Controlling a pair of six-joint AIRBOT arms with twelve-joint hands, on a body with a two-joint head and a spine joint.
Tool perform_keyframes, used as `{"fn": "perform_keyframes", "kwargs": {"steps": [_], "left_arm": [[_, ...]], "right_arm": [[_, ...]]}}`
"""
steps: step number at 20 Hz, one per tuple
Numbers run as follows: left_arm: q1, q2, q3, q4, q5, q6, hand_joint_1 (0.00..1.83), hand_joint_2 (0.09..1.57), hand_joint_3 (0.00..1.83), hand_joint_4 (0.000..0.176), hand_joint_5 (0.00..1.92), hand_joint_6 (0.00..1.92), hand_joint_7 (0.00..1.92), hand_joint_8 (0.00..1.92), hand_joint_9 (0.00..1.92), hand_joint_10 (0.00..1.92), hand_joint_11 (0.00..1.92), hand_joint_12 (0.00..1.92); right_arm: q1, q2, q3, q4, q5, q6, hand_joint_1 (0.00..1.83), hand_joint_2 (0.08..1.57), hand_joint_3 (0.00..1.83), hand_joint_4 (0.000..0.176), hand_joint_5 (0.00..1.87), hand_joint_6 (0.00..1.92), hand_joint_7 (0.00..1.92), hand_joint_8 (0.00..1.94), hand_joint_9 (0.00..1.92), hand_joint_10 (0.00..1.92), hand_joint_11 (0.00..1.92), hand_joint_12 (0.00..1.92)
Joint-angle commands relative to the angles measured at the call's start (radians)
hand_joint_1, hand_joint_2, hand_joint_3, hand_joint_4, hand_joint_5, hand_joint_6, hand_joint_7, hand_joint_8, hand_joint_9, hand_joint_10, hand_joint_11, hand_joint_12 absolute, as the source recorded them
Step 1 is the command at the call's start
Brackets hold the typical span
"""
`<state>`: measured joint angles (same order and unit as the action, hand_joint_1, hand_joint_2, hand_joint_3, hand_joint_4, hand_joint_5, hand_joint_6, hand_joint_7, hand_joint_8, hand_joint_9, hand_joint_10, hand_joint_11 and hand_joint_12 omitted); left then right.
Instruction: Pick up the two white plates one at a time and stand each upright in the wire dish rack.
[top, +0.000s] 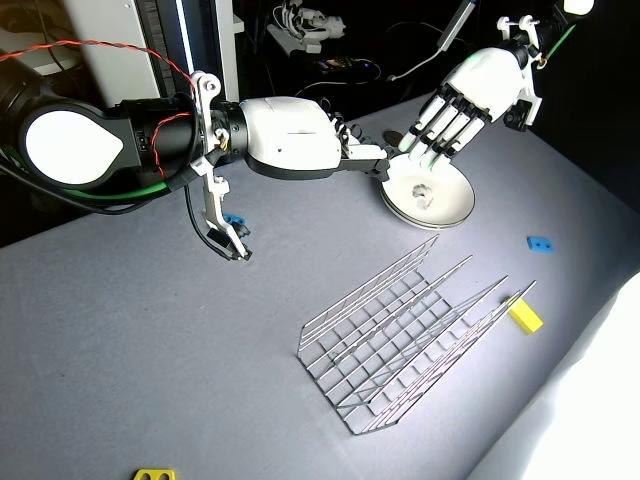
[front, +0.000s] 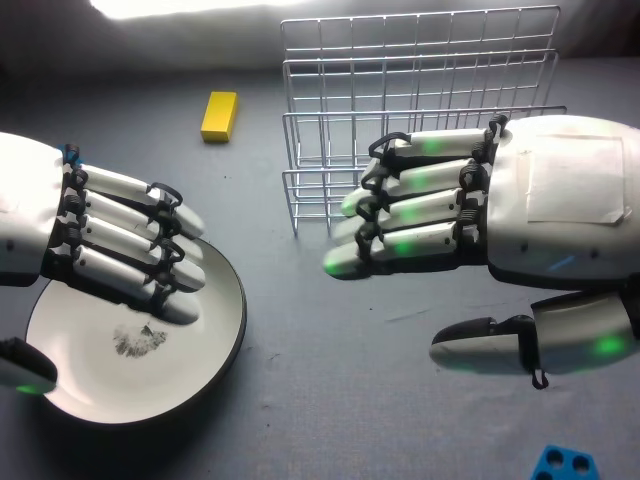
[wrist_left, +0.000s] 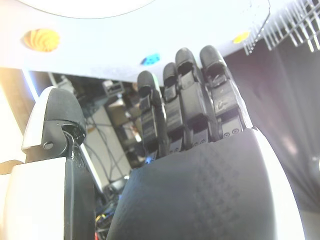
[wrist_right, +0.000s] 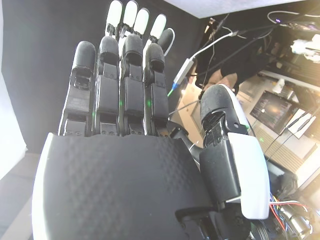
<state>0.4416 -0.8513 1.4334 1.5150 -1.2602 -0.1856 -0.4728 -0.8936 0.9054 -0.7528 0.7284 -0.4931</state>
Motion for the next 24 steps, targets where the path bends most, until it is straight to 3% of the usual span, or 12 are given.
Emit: {"fn": "perform_keyframes", "kwargs": {"steps": [1,8,15,16,18,20,24], "left_arm": [[-0.008,0.007,0.003,-0.077,-0.058,-0.002,0.00,1.31,0.00,0.000,0.30,0.00,0.31,0.00,0.26,0.00,0.00,0.46],[-0.059,0.018,0.024,-0.027,-0.078,-0.015,0.00,1.31,0.00,0.000,0.30,0.00,0.31,0.00,0.27,0.00,0.00,0.46],[-0.154,0.026,0.038,0.098,-0.073,-0.091,0.00,1.32,0.01,0.000,0.30,0.00,0.30,0.00,0.25,0.00,0.00,0.42],[-0.166,0.026,0.035,0.117,-0.071,-0.096,0.00,1.33,0.01,0.000,0.30,0.00,0.30,0.00,0.25,0.00,0.00,0.42],[-0.203,0.026,0.017,0.202,-0.073,-0.099,0.00,1.31,0.00,0.000,0.31,0.00,0.31,0.00,0.26,0.00,0.00,0.46],[-0.213,0.029,0.007,0.243,-0.077,-0.103,0.00,1.30,0.00,0.000,0.30,0.00,0.30,0.00,0.25,0.00,0.00,0.43],[-0.219,0.036,0.004,0.265,-0.063,-0.140,0.00,1.31,0.00,0.000,0.31,0.00,0.31,0.00,0.26,0.00,0.00,0.48]], "right_arm": [[0.003,0.000,-0.007,0.039,0.107,0.003,0.00,1.35,0.00,0.000,0.25,0.01,0.29,0.00,0.22,0.09,0.00,0.83],[0.001,0.000,-0.008,0.031,0.111,0.003,0.00,1.36,0.00,0.000,0.27,0.00,0.31,0.00,0.25,0.04,0.00,0.87],[0.035,-0.025,-0.008,0.009,0.007,0.003,0.00,1.36,0.00,0.000,0.28,0.00,0.30,0.00,0.25,0.02,0.00,0.83],[0.037,-0.031,-0.007,0.009,0.003,-0.004,0.07,1.34,0.00,0.000,0.32,0.01,0.33,0.01,0.28,0.03,0.00,0.90],[0.033,-0.051,-0.006,0.009,-0.007,-0.045,0.00,1.35,0.00,0.000,0.31,0.01,0.33,0.01,0.28,0.02,0.00,0.93],[0.022,-0.060,-0.006,0.008,0.005,-0.044,0.00,1.36,0.00,0.000,0.30,0.00,0.32,0.00,0.28,0.02,0.00,0.85],[0.018,-0.056,-0.006,0.009,0.046,-0.008,0.00,1.36,0.00,0.000,0.31,0.00,0.32,0.00,0.29,0.01,0.00,0.91]]}}
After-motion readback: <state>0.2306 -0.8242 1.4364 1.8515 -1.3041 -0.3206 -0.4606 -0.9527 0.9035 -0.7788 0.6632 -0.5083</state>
